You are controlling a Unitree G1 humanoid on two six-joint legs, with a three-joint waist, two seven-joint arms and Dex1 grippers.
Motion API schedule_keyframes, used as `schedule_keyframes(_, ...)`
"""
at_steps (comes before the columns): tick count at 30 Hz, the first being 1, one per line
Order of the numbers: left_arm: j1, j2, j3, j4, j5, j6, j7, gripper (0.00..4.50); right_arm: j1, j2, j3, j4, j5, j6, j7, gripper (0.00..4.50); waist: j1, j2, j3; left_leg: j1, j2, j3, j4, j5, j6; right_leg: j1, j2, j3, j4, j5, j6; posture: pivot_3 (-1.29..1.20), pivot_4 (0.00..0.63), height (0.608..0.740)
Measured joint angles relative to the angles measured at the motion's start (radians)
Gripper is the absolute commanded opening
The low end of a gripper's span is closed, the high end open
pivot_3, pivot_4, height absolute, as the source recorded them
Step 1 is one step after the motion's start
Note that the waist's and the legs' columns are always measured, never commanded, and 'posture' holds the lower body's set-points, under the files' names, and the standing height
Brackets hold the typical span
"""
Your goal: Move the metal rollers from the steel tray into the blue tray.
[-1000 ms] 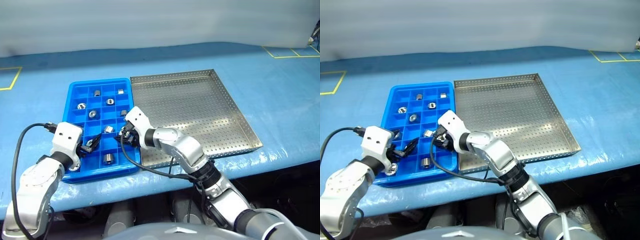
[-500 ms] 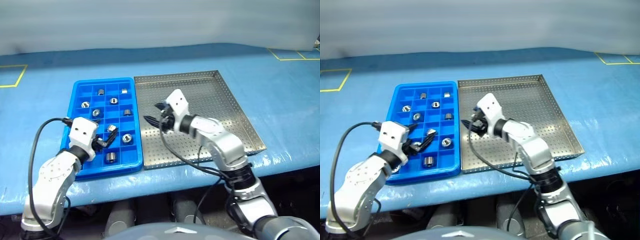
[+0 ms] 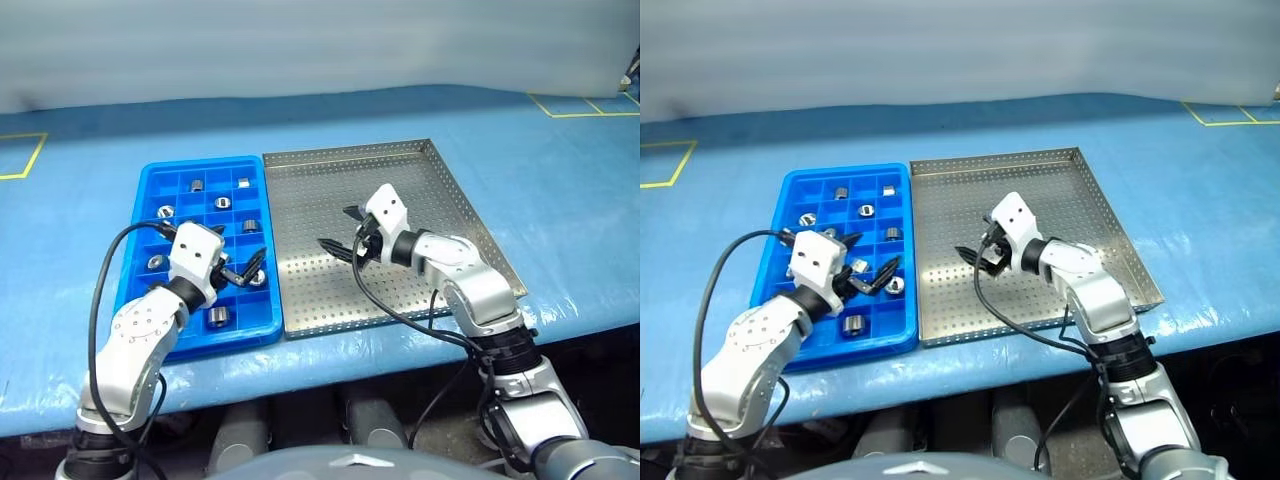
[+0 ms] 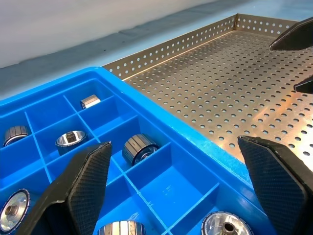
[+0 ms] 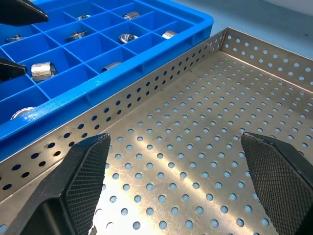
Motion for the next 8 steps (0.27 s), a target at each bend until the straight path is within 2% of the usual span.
schedule_keyframes(8,-0.011,0.001,-0.021,0.002,0.011,0.001,0.001,4.5,0.016,0.0,0.002,-0.007,-0.007,0.001,-0.001,4.48,-0.001,0.0,0.0,0.0,0.0,0.0,0.0,0.0,0.0,0.0,0.0,0.0,0.0,0.0,0.0,-0.17,0.15,0.74)
